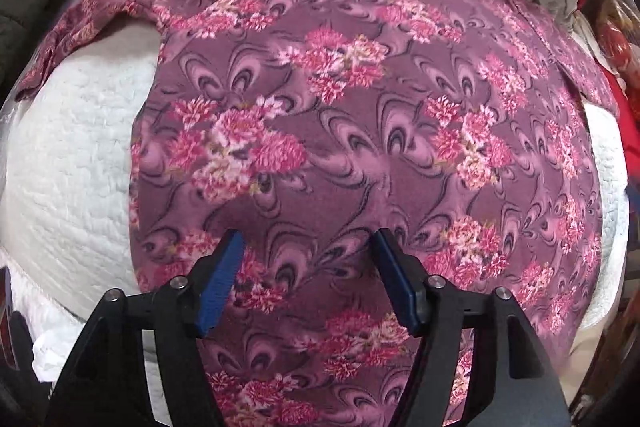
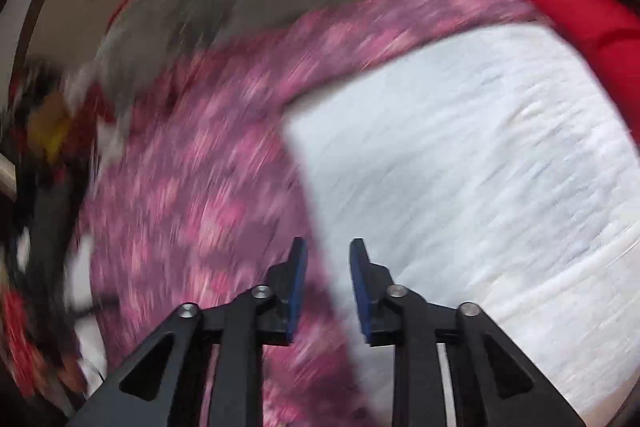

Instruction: Fold small clothes

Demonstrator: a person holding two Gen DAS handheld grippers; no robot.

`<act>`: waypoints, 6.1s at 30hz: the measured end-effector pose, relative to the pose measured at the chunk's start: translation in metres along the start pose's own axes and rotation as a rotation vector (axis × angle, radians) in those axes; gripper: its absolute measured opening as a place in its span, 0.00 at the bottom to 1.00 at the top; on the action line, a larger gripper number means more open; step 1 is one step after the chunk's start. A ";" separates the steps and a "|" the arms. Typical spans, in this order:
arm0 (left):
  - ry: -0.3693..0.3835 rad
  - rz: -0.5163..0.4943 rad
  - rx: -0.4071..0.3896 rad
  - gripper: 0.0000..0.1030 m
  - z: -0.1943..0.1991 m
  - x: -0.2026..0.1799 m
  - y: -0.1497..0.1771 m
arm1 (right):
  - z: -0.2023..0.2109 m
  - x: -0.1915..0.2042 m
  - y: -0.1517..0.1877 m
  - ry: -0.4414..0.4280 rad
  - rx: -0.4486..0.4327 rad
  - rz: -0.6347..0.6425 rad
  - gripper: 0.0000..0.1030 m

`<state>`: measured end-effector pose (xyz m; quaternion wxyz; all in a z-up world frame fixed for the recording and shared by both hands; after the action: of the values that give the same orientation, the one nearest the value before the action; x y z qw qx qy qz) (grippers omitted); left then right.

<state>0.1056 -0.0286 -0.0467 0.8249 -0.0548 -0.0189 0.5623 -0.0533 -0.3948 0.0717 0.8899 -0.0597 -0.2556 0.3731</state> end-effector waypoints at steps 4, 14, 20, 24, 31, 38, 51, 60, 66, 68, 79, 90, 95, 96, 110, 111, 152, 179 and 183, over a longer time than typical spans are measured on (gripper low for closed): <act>0.032 0.009 0.009 0.66 0.001 0.008 -0.002 | 0.019 -0.101 -0.077 0.023 -0.131 -0.327 0.55; 0.103 0.050 0.000 0.66 0.015 0.022 -0.063 | -0.043 -0.190 -0.187 -0.030 -0.207 -0.635 0.58; 0.148 0.060 -0.046 0.66 0.022 0.012 -0.127 | -0.051 -0.184 -0.211 -0.025 -0.252 -0.554 0.41; 0.137 0.073 -0.127 0.66 0.033 0.005 -0.158 | -0.017 -0.168 -0.213 -0.005 -0.364 -0.453 0.09; 0.153 0.176 -0.033 0.65 -0.019 0.016 -0.178 | -0.004 -0.119 -0.214 0.195 -0.342 -0.311 0.09; 0.248 0.191 -0.035 0.66 -0.013 0.043 -0.175 | -0.019 0.001 -0.197 0.015 -0.272 -0.094 0.09; 0.317 0.173 -0.039 0.66 0.021 0.111 -0.130 | -0.102 0.236 -0.109 -0.136 -0.034 0.255 0.09; 0.296 0.183 -0.087 0.66 0.041 0.160 -0.114 | -0.151 0.347 -0.029 -0.190 0.097 0.414 0.10; 0.330 0.199 -0.074 0.66 0.038 0.165 -0.115 | -0.194 0.368 0.025 -0.182 0.276 0.428 0.21; 0.349 0.188 -0.059 0.66 0.036 0.156 -0.115 | -0.195 0.362 0.037 -0.182 0.322 0.446 0.23; 0.315 0.132 0.015 0.66 0.002 0.060 -0.156 | -0.101 0.217 -0.007 -0.144 0.126 0.270 0.34; 0.257 0.224 -0.198 0.05 0.060 0.084 -0.163 | -0.075 0.086 -0.070 -0.069 -0.009 -0.038 0.34; 0.235 0.217 -0.086 0.05 0.033 0.090 -0.161 | -0.124 0.085 -0.079 -0.115 0.132 -0.056 0.34; 0.234 0.221 -0.071 0.05 0.029 0.090 -0.161 | -0.132 0.090 -0.079 -0.114 0.162 -0.042 0.30; 0.316 0.253 -0.149 0.23 0.058 0.122 -0.139 | -0.088 0.118 -0.069 -0.020 -0.068 0.072 0.18; 0.304 0.241 -0.142 0.27 0.055 0.117 -0.145 | -0.084 0.126 -0.068 -0.040 -0.078 0.090 0.18; 0.436 0.841 -0.122 0.04 0.022 0.431 -0.108 | -0.223 0.383 0.088 -0.105 0.039 0.659 0.36; 0.742 0.547 -0.148 0.04 0.110 0.172 -0.148 | -0.165 0.248 0.011 0.356 -0.053 0.581 0.58; 0.748 0.515 -0.113 0.04 0.103 0.135 -0.153 | -0.159 0.214 0.010 0.332 -0.094 0.533 0.87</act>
<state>0.2877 0.0489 0.0690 0.6042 -0.3017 0.2639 0.6887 0.1465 -0.2257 0.0193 0.7865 -0.2256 -0.0991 0.5662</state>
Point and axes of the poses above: each gripper's, at about its wrist camera, not at the fingertips, and z roughly against the way its jaws point, x to its left, y to its underside, the point moved 1 cm from there along -z, roughly the way its jaws point, and after that the axes turned 10 degrees about x, right-handed, at the moved point
